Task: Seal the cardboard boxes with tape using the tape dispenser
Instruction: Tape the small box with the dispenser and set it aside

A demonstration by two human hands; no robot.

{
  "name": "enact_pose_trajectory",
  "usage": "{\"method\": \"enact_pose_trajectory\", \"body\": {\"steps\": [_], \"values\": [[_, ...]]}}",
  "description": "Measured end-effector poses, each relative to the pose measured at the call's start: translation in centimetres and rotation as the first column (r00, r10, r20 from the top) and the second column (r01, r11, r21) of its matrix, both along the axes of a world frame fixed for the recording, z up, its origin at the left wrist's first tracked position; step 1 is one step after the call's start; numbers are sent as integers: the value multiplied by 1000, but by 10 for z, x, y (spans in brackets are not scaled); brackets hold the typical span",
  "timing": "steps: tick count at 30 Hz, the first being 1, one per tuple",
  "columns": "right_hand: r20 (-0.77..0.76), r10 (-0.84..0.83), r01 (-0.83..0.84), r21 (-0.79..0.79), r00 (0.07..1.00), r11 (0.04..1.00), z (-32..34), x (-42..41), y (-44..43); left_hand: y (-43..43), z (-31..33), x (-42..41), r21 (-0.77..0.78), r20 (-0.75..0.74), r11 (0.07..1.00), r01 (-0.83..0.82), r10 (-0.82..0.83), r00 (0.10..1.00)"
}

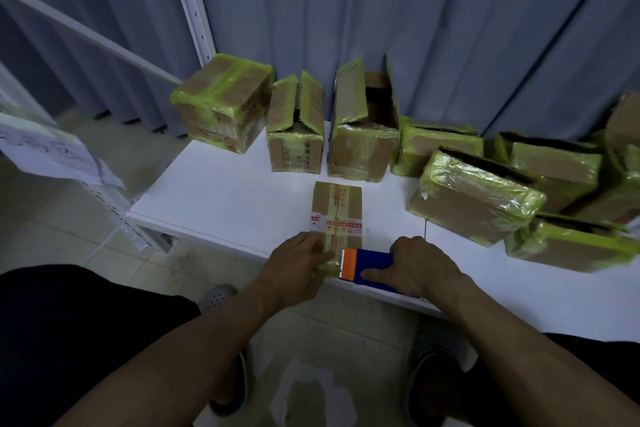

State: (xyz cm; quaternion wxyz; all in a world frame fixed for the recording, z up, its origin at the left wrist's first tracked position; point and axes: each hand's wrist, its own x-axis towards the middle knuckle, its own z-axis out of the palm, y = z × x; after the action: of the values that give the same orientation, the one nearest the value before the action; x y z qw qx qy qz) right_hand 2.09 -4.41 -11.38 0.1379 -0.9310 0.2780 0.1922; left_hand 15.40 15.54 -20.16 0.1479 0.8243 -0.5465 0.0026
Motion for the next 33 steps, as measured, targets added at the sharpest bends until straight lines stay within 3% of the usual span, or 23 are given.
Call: {"method": "enact_pose_trajectory", "body": {"steps": [5, 14, 25, 33], "values": [[6, -3, 3, -5, 1000, 1000, -1, -2, 1, -9, 1, 0, 9, -45, 1000, 12, -12, 999], [34, -28, 26, 65, 999, 998, 11, -13, -2, -6, 1, -2, 103, 30, 995, 3, -6, 1000], [37, -34, 33, 9, 999, 999, 3, -16, -6, 4, 4, 3, 123, -27, 992, -1, 5, 1000], [22, -13, 13, 6, 1000, 1000, -11, -8, -7, 0, 1, -4, 172, 78, 985, -1, -12, 997]]}}
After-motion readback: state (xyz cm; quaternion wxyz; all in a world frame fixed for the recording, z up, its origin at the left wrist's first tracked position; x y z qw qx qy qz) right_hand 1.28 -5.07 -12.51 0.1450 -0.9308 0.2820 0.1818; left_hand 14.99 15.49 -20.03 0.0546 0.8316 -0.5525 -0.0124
